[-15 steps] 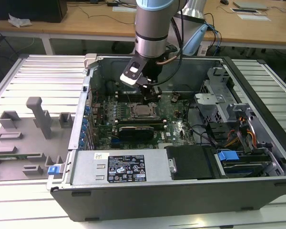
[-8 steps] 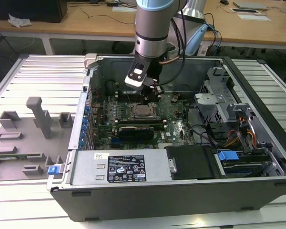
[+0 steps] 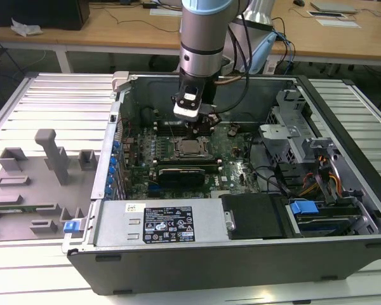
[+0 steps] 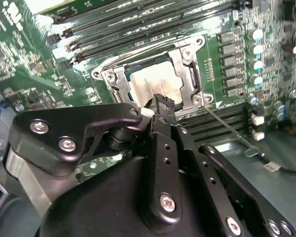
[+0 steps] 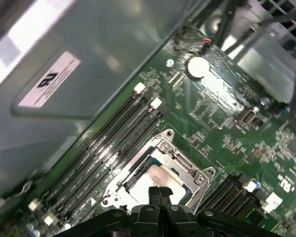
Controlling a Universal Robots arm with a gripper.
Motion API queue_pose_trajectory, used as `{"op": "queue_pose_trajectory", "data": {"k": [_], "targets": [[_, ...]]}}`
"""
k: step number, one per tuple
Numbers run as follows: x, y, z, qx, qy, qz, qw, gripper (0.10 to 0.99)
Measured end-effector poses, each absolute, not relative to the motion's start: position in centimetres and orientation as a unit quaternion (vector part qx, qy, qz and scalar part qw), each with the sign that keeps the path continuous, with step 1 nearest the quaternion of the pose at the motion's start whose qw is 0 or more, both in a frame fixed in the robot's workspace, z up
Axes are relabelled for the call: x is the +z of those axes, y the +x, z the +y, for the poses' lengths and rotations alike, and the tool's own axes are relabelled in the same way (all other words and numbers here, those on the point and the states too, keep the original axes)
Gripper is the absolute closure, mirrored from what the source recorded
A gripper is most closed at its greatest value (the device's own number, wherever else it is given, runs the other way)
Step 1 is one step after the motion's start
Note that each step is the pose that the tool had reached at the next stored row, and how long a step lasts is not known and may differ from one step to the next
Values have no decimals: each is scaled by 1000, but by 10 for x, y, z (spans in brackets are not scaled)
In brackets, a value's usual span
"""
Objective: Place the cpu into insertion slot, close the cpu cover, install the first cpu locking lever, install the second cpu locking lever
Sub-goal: 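Close the cpu cover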
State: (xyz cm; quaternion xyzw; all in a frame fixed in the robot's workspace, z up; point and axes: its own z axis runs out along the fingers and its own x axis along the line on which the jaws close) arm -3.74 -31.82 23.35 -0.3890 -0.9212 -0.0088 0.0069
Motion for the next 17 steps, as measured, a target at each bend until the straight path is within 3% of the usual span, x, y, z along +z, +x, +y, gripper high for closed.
{"op": "queue_pose_trajectory", "data": {"k": [17], "targets": [[233,-37,-318,-3,-184,-983,7,980]]}}
